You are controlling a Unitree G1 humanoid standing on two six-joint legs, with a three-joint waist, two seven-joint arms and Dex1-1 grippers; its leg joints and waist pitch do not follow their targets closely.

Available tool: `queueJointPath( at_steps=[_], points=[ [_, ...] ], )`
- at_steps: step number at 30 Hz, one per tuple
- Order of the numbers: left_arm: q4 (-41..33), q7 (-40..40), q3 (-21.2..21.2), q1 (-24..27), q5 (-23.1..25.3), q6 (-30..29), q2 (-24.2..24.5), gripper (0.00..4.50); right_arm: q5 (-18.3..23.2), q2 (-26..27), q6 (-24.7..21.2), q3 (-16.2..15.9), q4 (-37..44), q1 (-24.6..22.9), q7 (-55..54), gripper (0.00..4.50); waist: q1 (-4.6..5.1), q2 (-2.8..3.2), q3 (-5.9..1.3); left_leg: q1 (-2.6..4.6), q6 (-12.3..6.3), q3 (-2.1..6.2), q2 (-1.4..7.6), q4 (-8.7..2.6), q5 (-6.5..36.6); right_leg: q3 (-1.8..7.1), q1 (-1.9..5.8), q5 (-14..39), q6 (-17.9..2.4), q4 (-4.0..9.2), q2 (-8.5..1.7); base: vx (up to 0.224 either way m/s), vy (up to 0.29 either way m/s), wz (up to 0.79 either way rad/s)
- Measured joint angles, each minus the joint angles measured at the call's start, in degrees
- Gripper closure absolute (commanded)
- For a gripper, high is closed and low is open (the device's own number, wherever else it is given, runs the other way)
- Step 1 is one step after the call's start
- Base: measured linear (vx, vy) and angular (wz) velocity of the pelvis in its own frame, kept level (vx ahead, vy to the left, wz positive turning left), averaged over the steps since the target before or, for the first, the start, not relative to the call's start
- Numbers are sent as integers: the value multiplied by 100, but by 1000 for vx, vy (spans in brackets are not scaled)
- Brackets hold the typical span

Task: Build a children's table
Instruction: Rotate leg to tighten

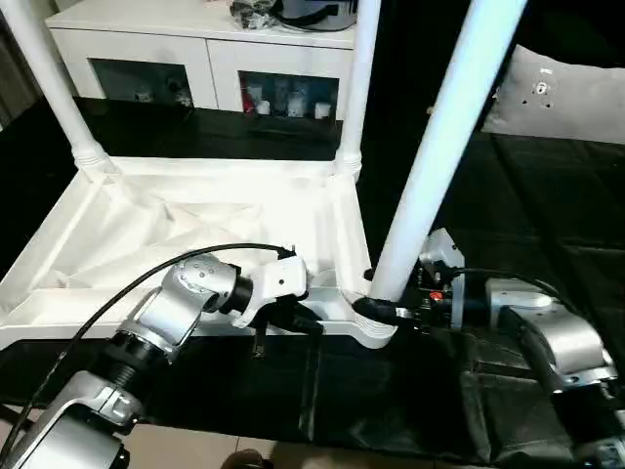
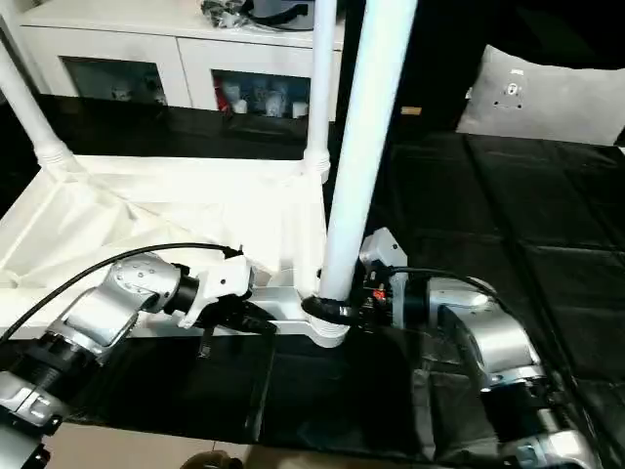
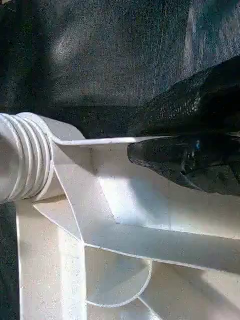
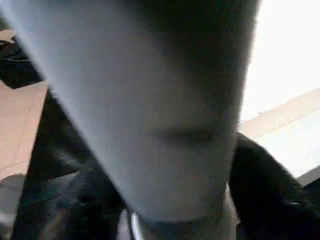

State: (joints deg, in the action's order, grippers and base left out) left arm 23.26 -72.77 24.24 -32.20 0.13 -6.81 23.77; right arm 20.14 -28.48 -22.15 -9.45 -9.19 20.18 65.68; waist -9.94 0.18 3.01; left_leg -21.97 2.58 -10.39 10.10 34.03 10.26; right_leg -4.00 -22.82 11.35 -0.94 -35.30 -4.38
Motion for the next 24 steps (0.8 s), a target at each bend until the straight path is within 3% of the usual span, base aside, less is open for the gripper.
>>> queueJointPath(
  at_steps=[5, 12, 16, 19, 22, 23, 24],
  points=[
    [37, 119, -45, 2, 22, -24, -52, 450, -51, 74, 184, -22, -669, 352, 276, 223, 29, -5, -3, 5, 1, 0, 0, 15, -1, 1, 3, -11, 0, -10, -3, 0, 0, 0],
    [104, 674, -311, 16, 63, -425, -193, 450, -167, 679, 817, 180, -2079, 970, 27, 239, 234, -11, -7, 19, 3, 0, 1, 29, -2, 4, 5, -24, -6, -28, -3, 0, 0, 0],
    [269, 1476, -582, 1, 215, -836, -525, 450, -425, 1319, 922, 373, -2685, 1366, -1269, 239, 438, -14, -9, 52, 12, 0, 1, 29, -7, 8, 11, -24, -5, -52, -3, 0, 0, 0],
    [637, 2482, -849, -217, 291, -1268, -1075, 450, -657, 1907, 1232, 617, -3662, 2003, -2839, 239, 573, -14, -9, 73, 20, 0, 1, 27, -9, 10, 10, -23, -4, -59, -2, 0, 0, 0],
    [769, 3145, -926, -352, 379, -1462, -1405, 450, -770, 2275, 1585, 736, -4330, 2405, -4081, 239, 632, -13, -9, 72, 22, 13, 0, 17, -10, -1, 4, -19, 3, -52, -2, 0, 0, 0],
    [795, 3287, -938, -359, 412, -1496, -1494, 450, -801, 2386, 1813, 801, -4643, 2546, -4298, 189, 641, -8, -12, 77, 23, 11, -2, 12, -9, 1, 2, -21, -1, -51, -2, 0, 0, 0],
    [796, 3351, -952, -364, 420, -1524, -1526, 450, -811, 2460, 1976, 851, -4844, 2611, -4408, 189, 642, -5, -14, 77, 23, 11, -2, 5, -9, 1, 2, -23, -5, -50, -2, 0, 0, 0]
  ],
)
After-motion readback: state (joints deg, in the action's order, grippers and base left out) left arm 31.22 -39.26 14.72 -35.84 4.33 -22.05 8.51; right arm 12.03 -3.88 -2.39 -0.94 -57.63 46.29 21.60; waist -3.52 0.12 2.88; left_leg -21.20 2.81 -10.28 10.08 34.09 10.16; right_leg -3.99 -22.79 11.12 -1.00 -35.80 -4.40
